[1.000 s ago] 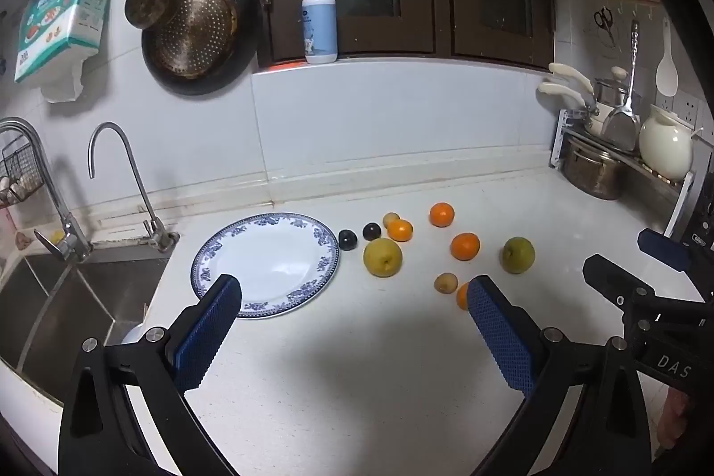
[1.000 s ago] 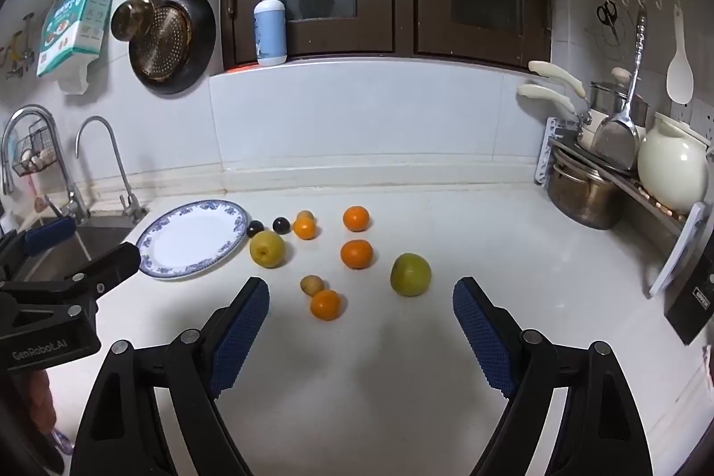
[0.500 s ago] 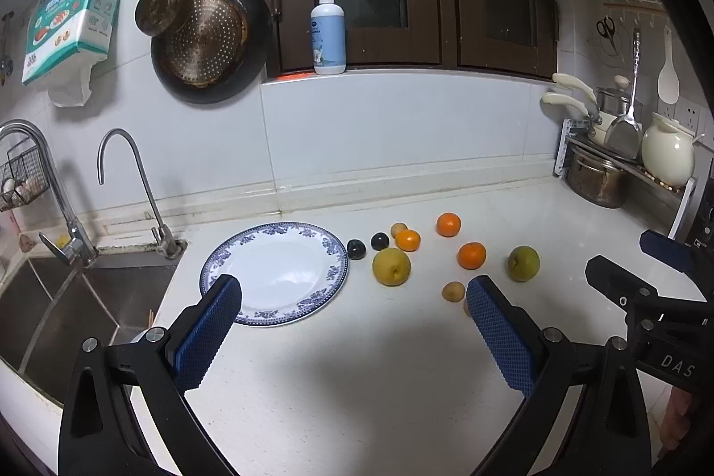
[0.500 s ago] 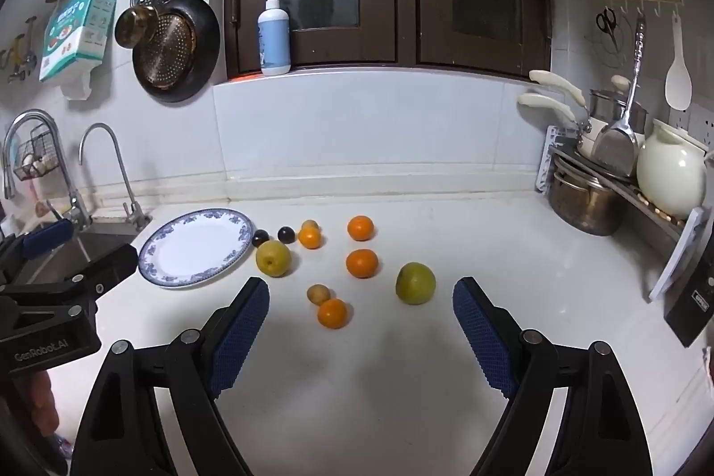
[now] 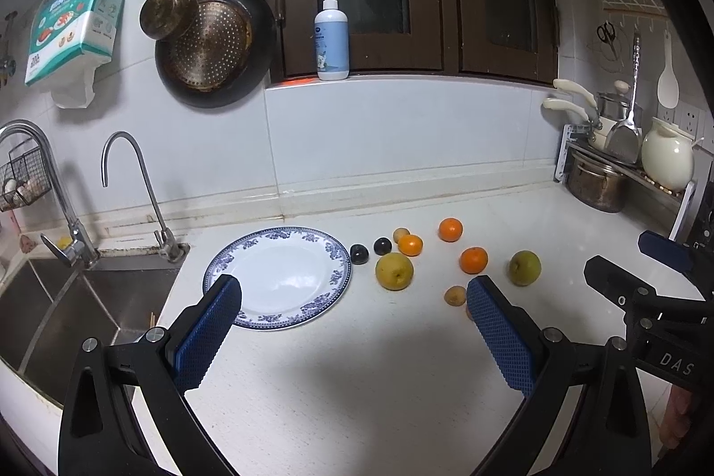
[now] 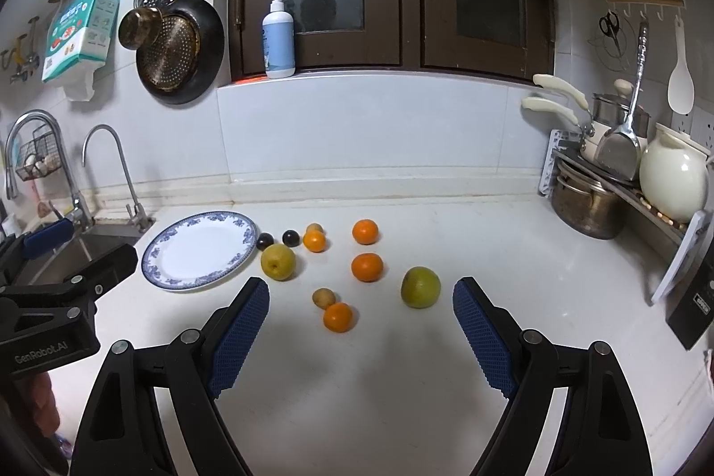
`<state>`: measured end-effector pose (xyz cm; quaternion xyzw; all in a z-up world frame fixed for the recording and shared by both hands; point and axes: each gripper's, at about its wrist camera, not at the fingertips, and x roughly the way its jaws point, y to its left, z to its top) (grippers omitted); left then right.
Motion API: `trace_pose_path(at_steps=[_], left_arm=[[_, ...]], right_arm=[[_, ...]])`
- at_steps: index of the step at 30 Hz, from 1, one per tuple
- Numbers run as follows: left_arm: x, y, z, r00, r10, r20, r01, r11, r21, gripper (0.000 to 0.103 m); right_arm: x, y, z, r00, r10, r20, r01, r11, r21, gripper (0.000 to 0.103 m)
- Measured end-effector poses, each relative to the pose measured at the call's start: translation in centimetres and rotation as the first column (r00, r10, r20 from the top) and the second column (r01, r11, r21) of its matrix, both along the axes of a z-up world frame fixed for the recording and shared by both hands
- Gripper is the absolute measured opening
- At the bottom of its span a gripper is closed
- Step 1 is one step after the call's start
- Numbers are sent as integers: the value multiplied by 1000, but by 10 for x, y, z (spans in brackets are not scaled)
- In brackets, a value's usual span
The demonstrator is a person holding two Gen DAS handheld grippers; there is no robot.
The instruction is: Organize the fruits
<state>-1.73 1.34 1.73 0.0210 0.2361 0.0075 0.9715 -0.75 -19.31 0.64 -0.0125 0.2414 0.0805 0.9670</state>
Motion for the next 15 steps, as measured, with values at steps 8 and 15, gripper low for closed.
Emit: trace_pose_path(at_steps=[8,15], left_arm=[[0,0,-1,1000,-8,1,8,1000,-3,103],[1,-2,-2,1000,-17,2,17,1000,-3,103]], right_arm=[[-1,1,0,1000,-1,6,1,1000,3,85],[-1,-1,0,1000,-1,3,1,1000,8,85]])
